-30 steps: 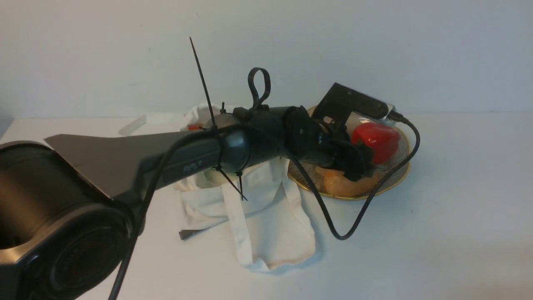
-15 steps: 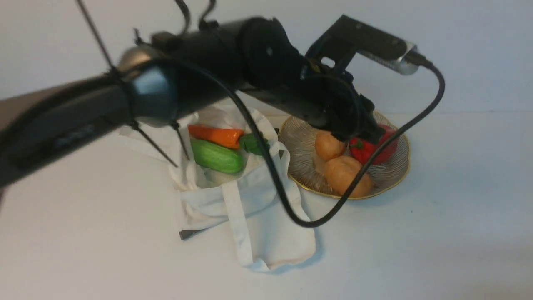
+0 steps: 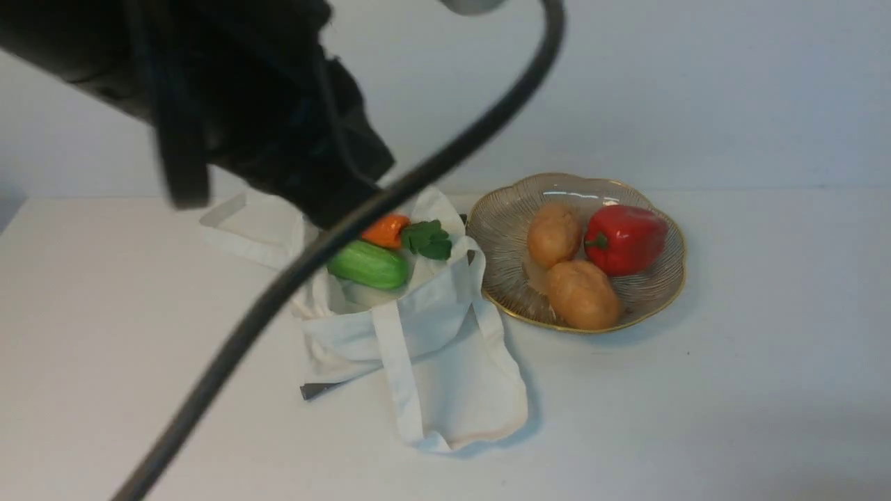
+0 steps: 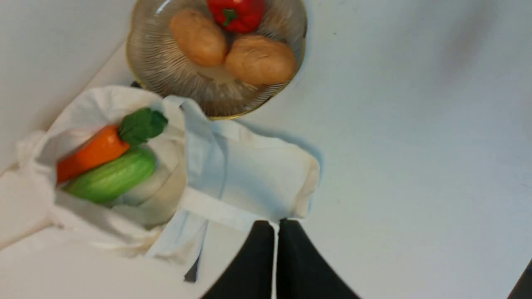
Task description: Take vegetables from cloth bag on white table place on plate.
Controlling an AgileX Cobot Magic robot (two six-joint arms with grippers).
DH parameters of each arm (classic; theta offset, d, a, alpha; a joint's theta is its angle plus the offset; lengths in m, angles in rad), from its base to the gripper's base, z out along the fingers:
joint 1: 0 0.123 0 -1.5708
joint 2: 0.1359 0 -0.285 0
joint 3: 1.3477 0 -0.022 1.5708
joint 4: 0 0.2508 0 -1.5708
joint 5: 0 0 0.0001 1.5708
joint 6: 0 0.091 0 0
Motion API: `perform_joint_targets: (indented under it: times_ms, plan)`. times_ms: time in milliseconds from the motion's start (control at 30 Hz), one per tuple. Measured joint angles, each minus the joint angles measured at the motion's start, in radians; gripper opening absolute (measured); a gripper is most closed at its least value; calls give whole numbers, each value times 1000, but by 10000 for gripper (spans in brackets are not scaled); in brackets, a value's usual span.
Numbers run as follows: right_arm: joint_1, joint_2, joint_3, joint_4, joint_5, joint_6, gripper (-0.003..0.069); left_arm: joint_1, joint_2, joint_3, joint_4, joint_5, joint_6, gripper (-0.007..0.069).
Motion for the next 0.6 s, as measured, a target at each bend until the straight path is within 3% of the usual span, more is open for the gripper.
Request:
perform_joint_targets:
  times_ms: [233,300,400,433,500,567,600]
  plan:
    - [0,0,0,0,0,0,-15,0,-220,366,24,-16,-109,-5]
    - [0,0,0,0,0,0,-15,0,-320,578,24,-153,-165,-5]
    - [0,0,0,0,0,0,-15,0,-400,742,25,-323,-241,-5]
    - [0,0,0,0,0,0,-15,0,-462,874,26,-487,-316,-5]
    - [0,0,0,0,0,0,-15,0,-487,949,26,-573,-353,-5]
    - [0,0,0,0,0,0,-15,0,-531,1061,26,-769,-416,-5]
    - [0,0,0,0,0,0,-15,0,-533,1068,26,-781,-418,-5]
